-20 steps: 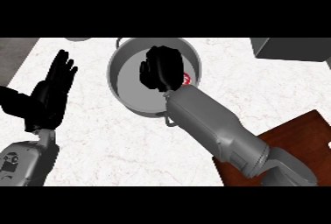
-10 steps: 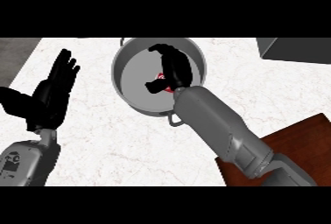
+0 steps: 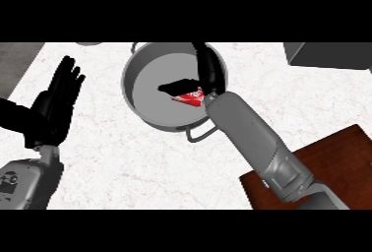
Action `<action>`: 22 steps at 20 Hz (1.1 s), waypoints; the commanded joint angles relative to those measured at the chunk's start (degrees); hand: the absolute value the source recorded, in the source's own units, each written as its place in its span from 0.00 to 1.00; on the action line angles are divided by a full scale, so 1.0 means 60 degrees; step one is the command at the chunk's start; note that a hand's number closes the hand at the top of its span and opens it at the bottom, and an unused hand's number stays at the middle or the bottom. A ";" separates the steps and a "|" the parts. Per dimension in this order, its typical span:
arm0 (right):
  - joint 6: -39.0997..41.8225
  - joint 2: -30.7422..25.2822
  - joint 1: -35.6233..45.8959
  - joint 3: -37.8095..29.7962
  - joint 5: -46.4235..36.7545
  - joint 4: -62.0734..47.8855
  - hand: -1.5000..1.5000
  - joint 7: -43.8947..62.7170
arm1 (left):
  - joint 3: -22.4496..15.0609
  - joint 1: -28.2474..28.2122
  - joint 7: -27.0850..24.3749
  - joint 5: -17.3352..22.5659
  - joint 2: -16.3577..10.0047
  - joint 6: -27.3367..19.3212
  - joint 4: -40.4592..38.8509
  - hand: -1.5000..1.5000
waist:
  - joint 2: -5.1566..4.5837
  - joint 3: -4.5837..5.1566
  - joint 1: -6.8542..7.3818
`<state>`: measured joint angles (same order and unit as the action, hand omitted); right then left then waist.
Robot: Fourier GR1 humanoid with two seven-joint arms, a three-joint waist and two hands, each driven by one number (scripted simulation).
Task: Pick the can from the tray and place it in the pot
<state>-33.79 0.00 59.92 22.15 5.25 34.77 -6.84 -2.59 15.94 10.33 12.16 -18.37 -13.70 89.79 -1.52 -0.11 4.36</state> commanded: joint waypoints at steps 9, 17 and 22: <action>0.2898 -0.1035 0.0505 -0.2292 0.1138 -0.2021 0.00 -0.2505 | 0.0306 -0.0551 0.0070 -0.0308 -0.0031 -0.0007 0.0391 0.50 | 0.0174 0.0014 -0.0462; 0.4416 -0.2036 0.0169 -0.2639 0.0871 -0.2504 0.00 -0.3101 | 0.0455 -0.0226 0.0626 -0.0523 0.0087 -0.0084 0.0442 0.50 | 0.0191 0.0012 -0.0545; 0.4539 -0.1972 -0.0161 -0.2777 0.0603 -0.2267 0.00 -0.3156 | 0.0466 -0.0955 0.0161 -0.0645 0.0484 0.0018 0.0738 0.50 | 0.0214 0.0015 -0.0570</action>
<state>-7.86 -11.65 58.53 6.67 9.71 21.88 -25.56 0.72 12.01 12.11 9.89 -17.25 -12.77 93.00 -0.25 -0.03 0.86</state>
